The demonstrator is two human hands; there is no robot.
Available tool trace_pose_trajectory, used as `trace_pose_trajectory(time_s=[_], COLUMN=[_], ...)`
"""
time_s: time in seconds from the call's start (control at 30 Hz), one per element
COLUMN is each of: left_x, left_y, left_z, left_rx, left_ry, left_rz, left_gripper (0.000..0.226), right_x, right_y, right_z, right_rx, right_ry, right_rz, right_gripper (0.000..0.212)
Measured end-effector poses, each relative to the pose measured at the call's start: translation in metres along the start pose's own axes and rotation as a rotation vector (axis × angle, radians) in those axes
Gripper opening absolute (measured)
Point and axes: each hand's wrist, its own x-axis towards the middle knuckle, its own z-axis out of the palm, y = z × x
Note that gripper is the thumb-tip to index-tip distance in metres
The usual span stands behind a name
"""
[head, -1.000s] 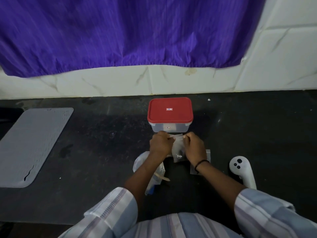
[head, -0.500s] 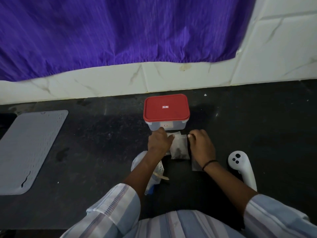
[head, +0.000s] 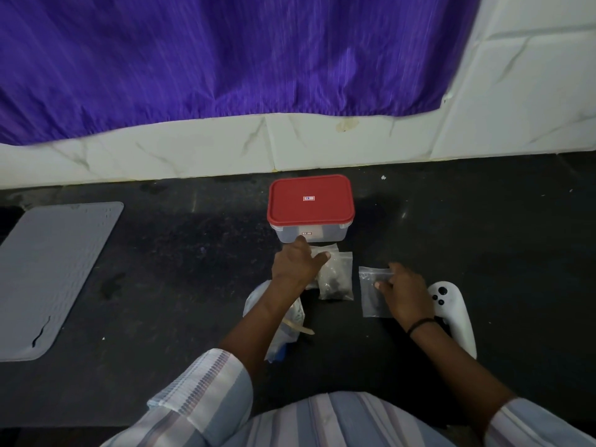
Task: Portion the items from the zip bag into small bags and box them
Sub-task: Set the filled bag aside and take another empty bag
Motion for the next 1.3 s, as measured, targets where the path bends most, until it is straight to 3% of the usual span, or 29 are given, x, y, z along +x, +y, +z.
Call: trace_pose_trajectory(time_s=[0.17,0.33,0.53,0.57,0.63,0.73,0.8,0.9,0.97,1.1,1.3], left_x=[-0.005,-0.019,-0.061,-0.071,-0.088,-0.108,-0.115,-0.122,-0.124,-0.130,-0.142], left_y=[-0.004,-0.006,-0.005,-0.006,-0.009,-0.014,-0.015,-0.019,-0.025,-0.035,-0.039], left_z=[-0.006,-0.013,-0.025,-0.024,-0.018,-0.006,-0.002,-0.004,-0.006,-0.009,-0.023], left_rx=[0.006,-0.036,-0.243,-0.275,-0.263,-0.227,-0.315,-0.406,-0.391,-0.307,-0.240], left_ry=[0.009,0.074,0.080,0.052,-0.008,-0.056,-0.012,0.041,0.053,0.129,0.234], left_rz=[0.012,0.069,0.344,0.400,0.473,0.470,0.488,0.522,0.533,0.601,0.654], left_gripper=[0.045,0.033,0.012,0.018,0.053,0.100,0.097,0.066,0.061,0.061,0.077], right_x=[0.002,-0.014,-0.056,-0.066,-0.082,-0.100,-0.109,-0.118,-0.119,-0.116,-0.112], right_y=[-0.003,-0.008,-0.032,-0.040,-0.055,-0.076,-0.088,-0.099,-0.102,-0.108,-0.116], right_z=[-0.009,-0.021,-0.063,-0.072,-0.082,-0.084,-0.080,-0.075,-0.076,-0.081,-0.085], right_rx=[-0.027,-0.184,0.168,0.223,0.312,0.413,0.473,0.538,0.605,0.790,0.832], right_ry=[-0.020,0.151,0.113,0.092,0.044,-0.024,-0.064,-0.123,-0.226,-0.473,-0.701], right_rz=[0.037,-0.129,-0.261,-0.285,-0.337,-0.384,-0.389,-0.352,-0.280,-0.105,-0.074], right_gripper=[0.026,0.005,0.013,0.013,0.016,0.019,0.019,0.007,0.005,0.018,0.014])
